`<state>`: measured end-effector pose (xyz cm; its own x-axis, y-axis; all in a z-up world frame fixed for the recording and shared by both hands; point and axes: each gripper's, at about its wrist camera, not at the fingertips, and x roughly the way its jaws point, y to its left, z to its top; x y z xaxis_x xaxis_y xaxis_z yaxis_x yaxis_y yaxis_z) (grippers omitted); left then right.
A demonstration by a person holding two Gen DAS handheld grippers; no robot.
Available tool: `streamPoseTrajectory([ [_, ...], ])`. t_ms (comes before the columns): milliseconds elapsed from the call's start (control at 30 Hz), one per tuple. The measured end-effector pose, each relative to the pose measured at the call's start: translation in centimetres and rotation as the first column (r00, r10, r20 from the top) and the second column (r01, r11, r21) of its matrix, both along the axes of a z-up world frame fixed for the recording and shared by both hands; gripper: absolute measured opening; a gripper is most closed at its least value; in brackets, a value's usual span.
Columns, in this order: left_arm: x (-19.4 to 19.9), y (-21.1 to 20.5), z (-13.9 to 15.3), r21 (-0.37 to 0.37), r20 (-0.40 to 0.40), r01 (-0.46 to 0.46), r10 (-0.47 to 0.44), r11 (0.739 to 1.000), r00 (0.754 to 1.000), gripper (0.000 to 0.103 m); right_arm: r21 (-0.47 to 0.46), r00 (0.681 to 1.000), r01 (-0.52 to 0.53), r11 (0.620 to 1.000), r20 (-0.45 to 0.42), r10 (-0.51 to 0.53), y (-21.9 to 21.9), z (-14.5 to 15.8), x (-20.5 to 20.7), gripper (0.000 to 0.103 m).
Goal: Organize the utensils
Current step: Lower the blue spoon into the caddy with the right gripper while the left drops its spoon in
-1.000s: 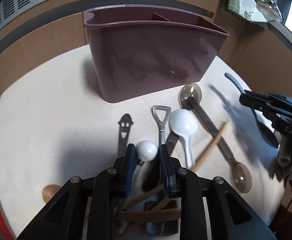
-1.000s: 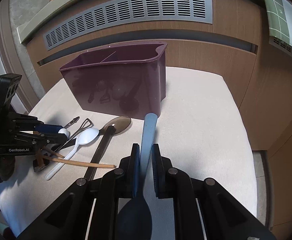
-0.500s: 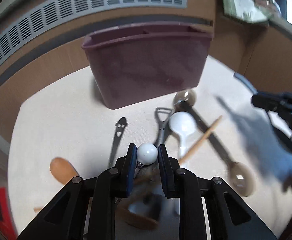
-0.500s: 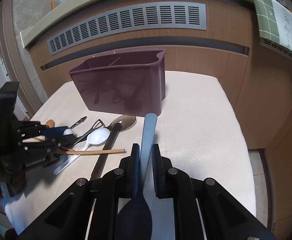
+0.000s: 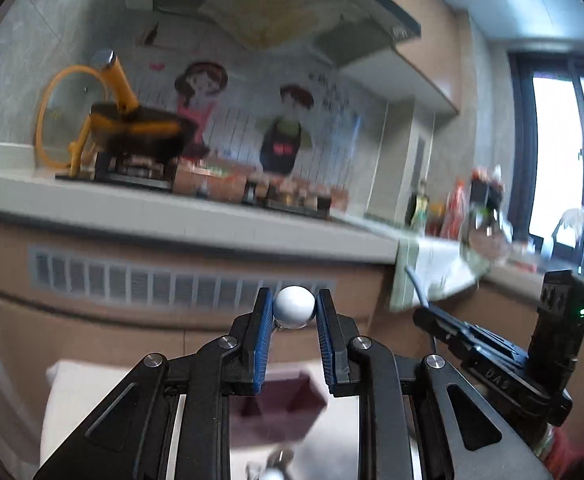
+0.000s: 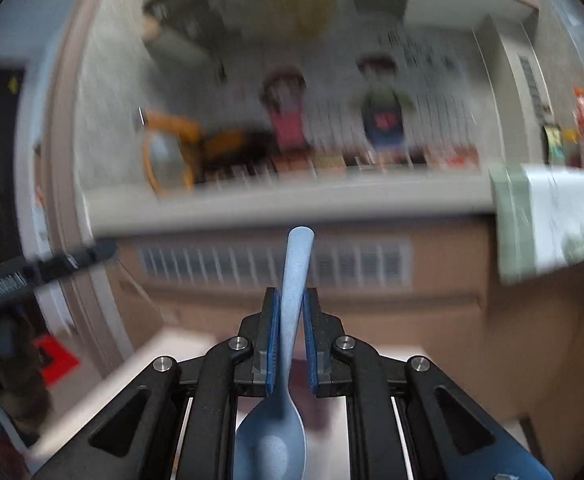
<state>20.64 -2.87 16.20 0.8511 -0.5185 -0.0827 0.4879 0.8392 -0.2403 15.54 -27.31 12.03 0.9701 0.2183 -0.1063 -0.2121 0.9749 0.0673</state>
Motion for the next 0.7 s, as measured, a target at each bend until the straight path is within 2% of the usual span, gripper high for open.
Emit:
streamPoseTrajectory([
  [100, 3.0, 0.3, -0.1, -0.066, -0.031, 0.027, -0.029, 0.997, 0.999, 0.023, 0.033, 0.996, -0.054, 0.998, 0.079, 0.051, 0.3, 2.4, 1.9, 0.011],
  [167, 5.1, 0.4, -1.0, -0.123, -0.060, 0.048, -0.056, 0.991, 0.997, 0.023, 0.065, 0.995, -0.081, 0.995, 0.058, 0.077, 0.3, 2.3, 4.3, 0.011],
  [267, 8.3, 0.6, -3.0, -0.183, -0.118, 0.063, -0.086, 0.981, 0.989, 0.023, 0.085, 0.996, -0.087, 0.993, 0.022, 0.085, 0.7, 0.8, 7.6, 0.011],
  [400, 12.1, 0.2, -5.7, -0.227, -0.205, 0.095, -0.143, 0.969, 0.968, 0.023, 0.071, 0.996, -0.052, 0.996, -0.073, 0.057, 1.2, -2.3, 12.0, 0.011],
  [600, 14.3, -0.5, -8.4, -0.255, -0.273, 0.120, -0.190, 0.959, 0.943, 0.023, 0.036, 0.990, 0.010, 0.999, -0.139, -0.005, 1.3, -5.7, 16.0, 0.011],
  [700, 14.4, -0.5, -9.0, -0.237, -0.277, 0.098, -0.164, 0.966, 0.947, 0.023, 0.014, 0.989, 0.021, 1.000, -0.144, -0.019, 1.6, -6.6, 17.2, 0.011],
])
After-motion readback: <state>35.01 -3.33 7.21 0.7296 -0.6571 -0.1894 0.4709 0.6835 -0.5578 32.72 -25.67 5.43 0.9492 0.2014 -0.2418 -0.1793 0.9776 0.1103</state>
